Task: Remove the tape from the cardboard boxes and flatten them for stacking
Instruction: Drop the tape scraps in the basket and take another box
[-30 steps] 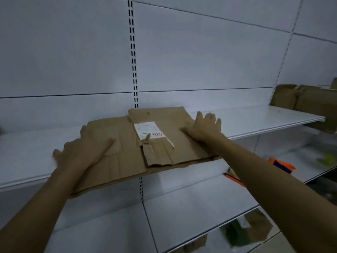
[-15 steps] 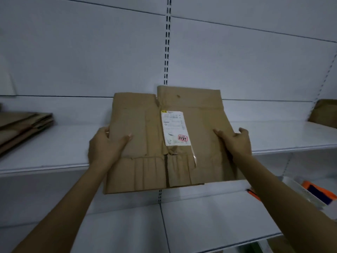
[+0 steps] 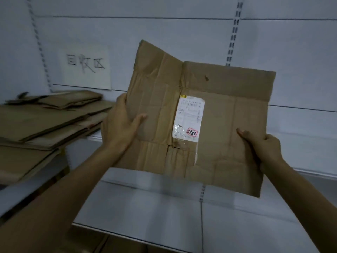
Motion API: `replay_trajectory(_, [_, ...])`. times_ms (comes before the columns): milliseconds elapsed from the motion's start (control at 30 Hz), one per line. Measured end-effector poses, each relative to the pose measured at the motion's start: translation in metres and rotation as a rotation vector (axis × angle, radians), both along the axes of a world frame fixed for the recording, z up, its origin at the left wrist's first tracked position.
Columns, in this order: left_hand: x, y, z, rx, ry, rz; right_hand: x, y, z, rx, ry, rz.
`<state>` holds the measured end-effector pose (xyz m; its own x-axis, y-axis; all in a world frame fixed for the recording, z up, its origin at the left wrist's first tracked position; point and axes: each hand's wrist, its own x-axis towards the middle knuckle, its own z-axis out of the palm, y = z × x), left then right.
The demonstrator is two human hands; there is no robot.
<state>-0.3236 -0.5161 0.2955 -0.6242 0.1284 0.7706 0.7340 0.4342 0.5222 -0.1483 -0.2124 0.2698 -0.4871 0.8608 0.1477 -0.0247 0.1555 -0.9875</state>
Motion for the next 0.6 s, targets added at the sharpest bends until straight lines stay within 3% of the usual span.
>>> replay_trajectory(133, [-0.012, -0.066, 0.048, 0.014, 0.047, 0.103, -0.033, -0.049, 0.028, -0.295, 0.086, 0.381])
replay_trajectory(233, [-0.02, -0.119, 0.075, -0.138, 0.085, 0.385, -0.065, -0.091, 0.042, -0.335, 0.154, 0.462])
replay_trajectory(333, [-0.031, -0.165, 0.096, -0.221, 0.165, 0.53, -0.102, -0.135, 0.061, -0.377, 0.231, 0.524])
replay_trajectory(433, [-0.048, -0.199, 0.113, -0.26, 0.181, 0.525, -0.138, -0.176, 0.092, -0.391, 0.312, 0.585])
replay_trajectory(600, [-0.085, -0.234, 0.122, -0.147, 0.29, 0.449, -0.202, -0.236, 0.145, -0.302, 0.399, 0.626])
